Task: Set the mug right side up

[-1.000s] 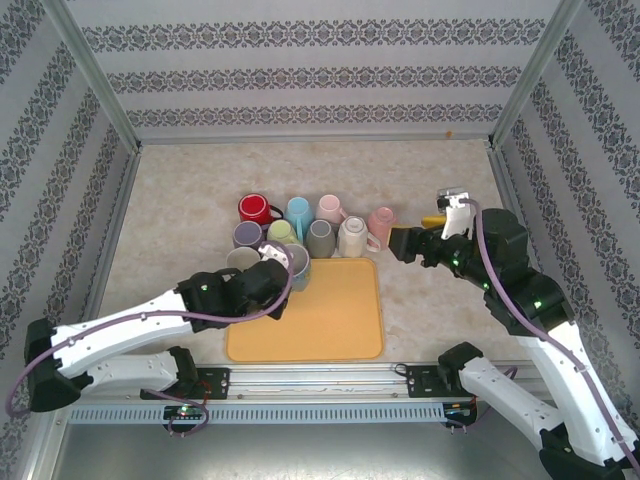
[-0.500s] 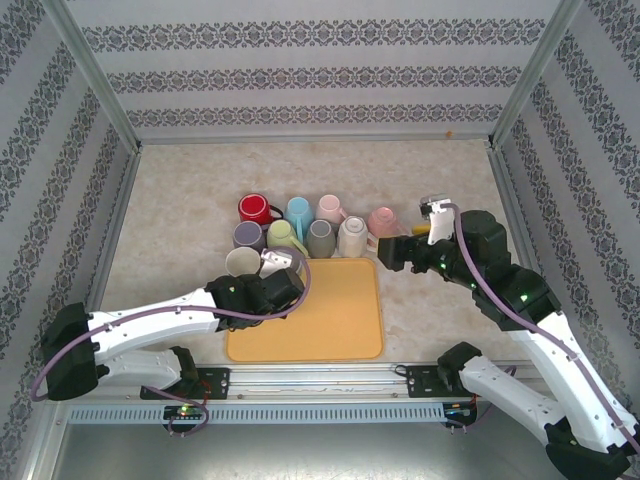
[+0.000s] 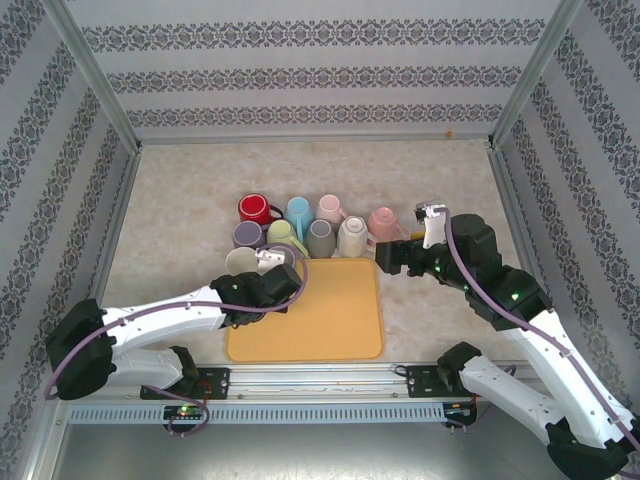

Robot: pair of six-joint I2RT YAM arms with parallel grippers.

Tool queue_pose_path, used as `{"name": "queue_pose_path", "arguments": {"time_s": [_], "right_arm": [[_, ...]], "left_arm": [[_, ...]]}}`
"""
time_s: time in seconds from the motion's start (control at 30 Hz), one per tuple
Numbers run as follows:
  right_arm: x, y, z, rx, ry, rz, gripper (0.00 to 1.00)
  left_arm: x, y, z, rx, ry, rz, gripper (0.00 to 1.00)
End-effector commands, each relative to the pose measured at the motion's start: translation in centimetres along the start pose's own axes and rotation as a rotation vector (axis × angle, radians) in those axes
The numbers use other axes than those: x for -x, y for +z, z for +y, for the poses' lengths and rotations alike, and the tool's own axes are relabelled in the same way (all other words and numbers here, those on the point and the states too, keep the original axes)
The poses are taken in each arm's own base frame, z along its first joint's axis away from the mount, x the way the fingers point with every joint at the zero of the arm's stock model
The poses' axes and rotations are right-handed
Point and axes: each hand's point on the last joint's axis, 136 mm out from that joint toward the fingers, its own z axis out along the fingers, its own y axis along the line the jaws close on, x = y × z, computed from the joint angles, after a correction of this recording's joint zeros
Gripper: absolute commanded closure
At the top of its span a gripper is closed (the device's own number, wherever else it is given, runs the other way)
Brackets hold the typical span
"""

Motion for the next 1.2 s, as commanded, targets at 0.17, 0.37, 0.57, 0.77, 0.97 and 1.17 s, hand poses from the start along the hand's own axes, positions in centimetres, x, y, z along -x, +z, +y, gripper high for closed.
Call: {"name": "queue_pose_path", "arguments": {"time_s": [0.17, 0.37, 0.57, 0.77, 0.97, 1.17], "right_arm": [[-0.2, 0.5, -0.3, -0.016, -0.002, -0.008, 0.08], [-0.4, 0.8, -0.4, -0.019, -0.002, -0.003, 0.07], [-0.5, 1.0, -0.4, -0.018, 0.0, 0.002, 0.08], [-0.7, 1.2, -0.4, -0.018, -0.001, 0.007, 0.08], [-0.4, 0.9, -0.4, -0.022, -0.012, 0.004, 0.07], [-0.4, 0.8, -0.4, -0.027, -0.023, 0.01, 0.06]], "left_arm": [[1.4, 1.2, 1.1, 0.077, -0.069, -0.071, 1.0], [1.3, 1.8, 1.4, 0.109, -0.087, -0.073, 1.0], [1.7, 2.1, 1.6, 0.122, -0.101, -0.082, 0.92], [1.4, 2.7, 1.4, 0.119, -0.094, -0.074, 0.83], [1.6, 2.2, 1.0, 0.088, -0.1, -0.071, 0.69], [1.9, 1.2, 0.9, 0.054, -0.1, -0.077, 0.6]]}}
